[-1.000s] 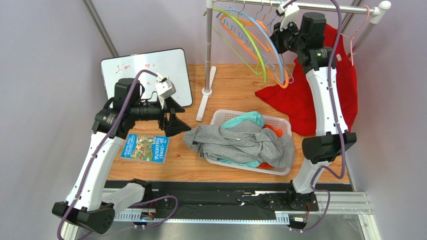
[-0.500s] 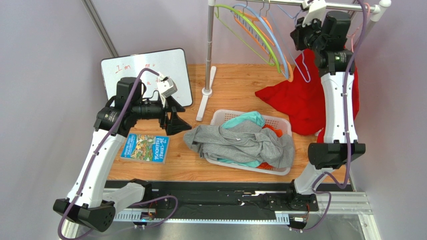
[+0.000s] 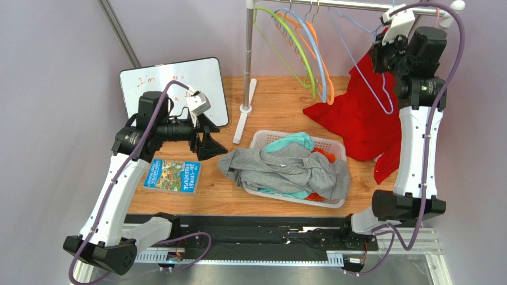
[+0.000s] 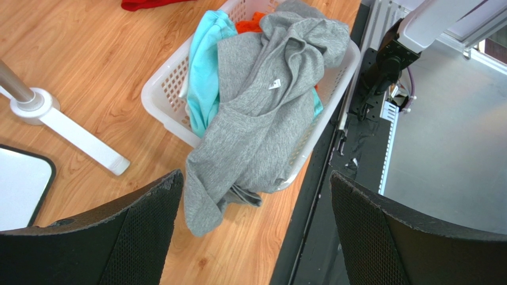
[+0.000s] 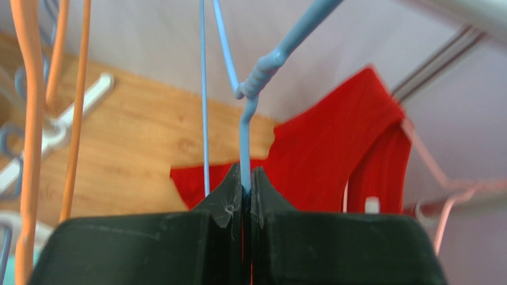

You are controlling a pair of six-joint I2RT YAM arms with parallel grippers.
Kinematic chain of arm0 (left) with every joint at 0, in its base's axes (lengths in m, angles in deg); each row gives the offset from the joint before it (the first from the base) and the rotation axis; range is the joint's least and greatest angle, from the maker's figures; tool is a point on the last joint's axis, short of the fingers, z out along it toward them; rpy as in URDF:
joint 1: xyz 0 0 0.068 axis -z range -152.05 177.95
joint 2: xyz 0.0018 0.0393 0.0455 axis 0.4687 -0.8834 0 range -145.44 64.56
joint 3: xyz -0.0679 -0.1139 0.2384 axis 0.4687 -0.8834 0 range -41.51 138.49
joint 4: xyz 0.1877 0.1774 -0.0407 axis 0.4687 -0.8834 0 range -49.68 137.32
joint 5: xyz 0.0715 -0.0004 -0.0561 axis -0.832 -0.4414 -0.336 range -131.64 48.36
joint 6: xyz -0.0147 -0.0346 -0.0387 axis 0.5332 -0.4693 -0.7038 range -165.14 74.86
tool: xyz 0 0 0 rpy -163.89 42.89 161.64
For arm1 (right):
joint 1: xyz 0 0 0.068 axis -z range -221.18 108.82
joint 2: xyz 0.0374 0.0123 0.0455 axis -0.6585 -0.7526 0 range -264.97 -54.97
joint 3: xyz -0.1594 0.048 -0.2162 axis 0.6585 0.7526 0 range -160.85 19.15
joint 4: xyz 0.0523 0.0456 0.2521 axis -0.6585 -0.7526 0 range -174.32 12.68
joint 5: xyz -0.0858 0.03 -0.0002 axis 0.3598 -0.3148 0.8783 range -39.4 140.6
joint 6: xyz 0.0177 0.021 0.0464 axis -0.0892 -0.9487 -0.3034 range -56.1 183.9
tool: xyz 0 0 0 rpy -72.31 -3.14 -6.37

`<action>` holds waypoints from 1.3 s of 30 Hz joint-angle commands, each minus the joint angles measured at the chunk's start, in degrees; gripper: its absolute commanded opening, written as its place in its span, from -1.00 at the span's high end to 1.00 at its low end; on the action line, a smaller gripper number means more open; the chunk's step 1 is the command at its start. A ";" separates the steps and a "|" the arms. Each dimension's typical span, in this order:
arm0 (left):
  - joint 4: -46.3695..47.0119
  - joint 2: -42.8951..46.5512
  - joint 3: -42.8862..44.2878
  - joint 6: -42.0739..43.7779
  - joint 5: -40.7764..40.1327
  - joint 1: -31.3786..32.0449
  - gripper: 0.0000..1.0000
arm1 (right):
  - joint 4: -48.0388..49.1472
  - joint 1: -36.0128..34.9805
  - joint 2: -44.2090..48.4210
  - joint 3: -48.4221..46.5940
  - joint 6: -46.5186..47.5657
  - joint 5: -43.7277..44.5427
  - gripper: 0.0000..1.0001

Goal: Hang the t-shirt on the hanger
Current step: Pick up the hanger from the clothesline.

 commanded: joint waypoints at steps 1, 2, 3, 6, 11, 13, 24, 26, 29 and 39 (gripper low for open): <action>0.50 0.17 -0.35 1.59 0.80 -0.22 -0.92 | -7.46 0.37 10.55 8.71 4.46 0.02 1.00; 0.41 0.17 -0.61 1.77 0.71 -0.22 -0.93 | -9.64 0.37 12.58 10.74 4.72 0.98 1.00; 0.41 -0.01 -0.70 1.86 0.80 -0.22 -0.92 | -10.80 0.37 16.42 12.59 5.16 1.68 1.00; 0.41 -0.01 -1.31 2.38 0.36 -0.22 -0.93 | -15.98 0.46 23.54 19.80 5.86 6.07 1.00; 0.76 0.52 -4.38 4.58 -0.17 -0.22 -0.94 | -27.39 0.46 32.89 25.26 8.24 11.00 1.00; 1.02 0.52 -5.27 5.28 0.27 -0.22 -0.94 | -35.63 0.46 36.22 26.13 8.50 9.61 1.00; 8.49 0.34 -10.81 5.55 3.97 -0.04 -0.68 | -52.21 0.28 47.67 30.27 21.16 -6.03 1.00; 9.02 0.52 -12.12 6.25 3.88 0.13 -0.55 | -52.29 0.20 47.05 30.27 21.68 -12.52 1.00; 9.90 1.57 -14.32 8.70 3.17 1.10 -0.49 | -52.29 -0.50 46.17 31.50 25.45 -22.63 1.00; 9.99 2.72 -16.43 13.89 2.38 1.54 -0.48 | -52.29 -12.62 39.15 35.11 32.67 -23.82 1.00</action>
